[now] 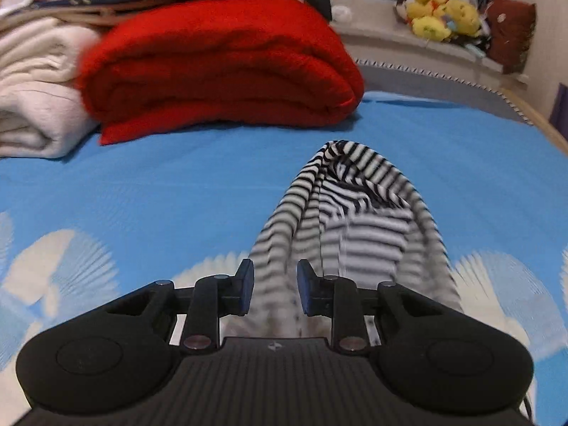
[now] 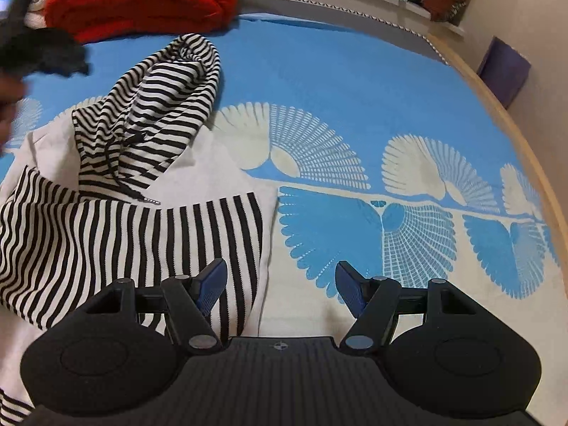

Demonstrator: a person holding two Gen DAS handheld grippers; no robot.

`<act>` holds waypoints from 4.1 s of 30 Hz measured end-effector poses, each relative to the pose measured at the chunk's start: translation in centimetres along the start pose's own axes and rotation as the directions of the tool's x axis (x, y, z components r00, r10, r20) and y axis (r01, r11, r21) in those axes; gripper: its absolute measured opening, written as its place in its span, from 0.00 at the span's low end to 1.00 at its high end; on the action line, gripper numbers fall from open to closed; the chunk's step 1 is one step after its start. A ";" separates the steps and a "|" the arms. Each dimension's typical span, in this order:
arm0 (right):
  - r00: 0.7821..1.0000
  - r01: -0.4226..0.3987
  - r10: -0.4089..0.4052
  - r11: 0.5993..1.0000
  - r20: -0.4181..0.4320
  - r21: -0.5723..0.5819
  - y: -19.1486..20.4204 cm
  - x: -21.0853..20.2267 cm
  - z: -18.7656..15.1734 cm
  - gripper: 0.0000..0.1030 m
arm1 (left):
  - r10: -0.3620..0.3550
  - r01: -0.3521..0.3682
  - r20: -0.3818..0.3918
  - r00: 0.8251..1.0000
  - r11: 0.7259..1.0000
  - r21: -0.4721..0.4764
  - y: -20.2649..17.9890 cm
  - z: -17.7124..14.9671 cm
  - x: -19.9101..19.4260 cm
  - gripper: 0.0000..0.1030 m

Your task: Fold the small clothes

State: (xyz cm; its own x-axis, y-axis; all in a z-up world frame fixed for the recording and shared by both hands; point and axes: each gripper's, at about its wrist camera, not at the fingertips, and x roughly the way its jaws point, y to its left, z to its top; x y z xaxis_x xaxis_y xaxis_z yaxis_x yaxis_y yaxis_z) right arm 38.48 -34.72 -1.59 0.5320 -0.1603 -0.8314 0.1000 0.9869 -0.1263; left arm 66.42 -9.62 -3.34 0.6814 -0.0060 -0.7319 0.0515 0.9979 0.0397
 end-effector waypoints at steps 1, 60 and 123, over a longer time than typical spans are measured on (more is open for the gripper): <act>1.000 -0.007 0.007 1.000 -0.004 0.015 -0.2 0.1 0.1 0.67 | -0.005 0.005 -0.017 1.000 1.000 -0.014 -0.3 1.3 2.4 0.31; 0.918 -0.247 0.366 0.830 -0.155 0.500 1.9 5.3 -1.9 0.33 | -0.229 0.085 -0.409 0.883 0.936 -0.341 14.6 -20.4 -11.3 0.27; 0.859 -0.163 0.470 0.628 -0.204 0.761 -3.3 4.5 -4.8 0.04 | -0.225 -0.074 -0.443 0.868 0.822 -0.564 19.5 -21.3 -11.0 0.11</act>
State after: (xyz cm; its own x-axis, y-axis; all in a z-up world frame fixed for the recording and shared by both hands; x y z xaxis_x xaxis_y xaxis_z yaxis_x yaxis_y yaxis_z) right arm 36.49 -38.64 -7.49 0.3322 0.3293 -0.8839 0.6157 0.6342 0.4676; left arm 44.41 11.30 -9.00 0.2565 -0.2012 -0.9454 -0.4202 0.8576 -0.2965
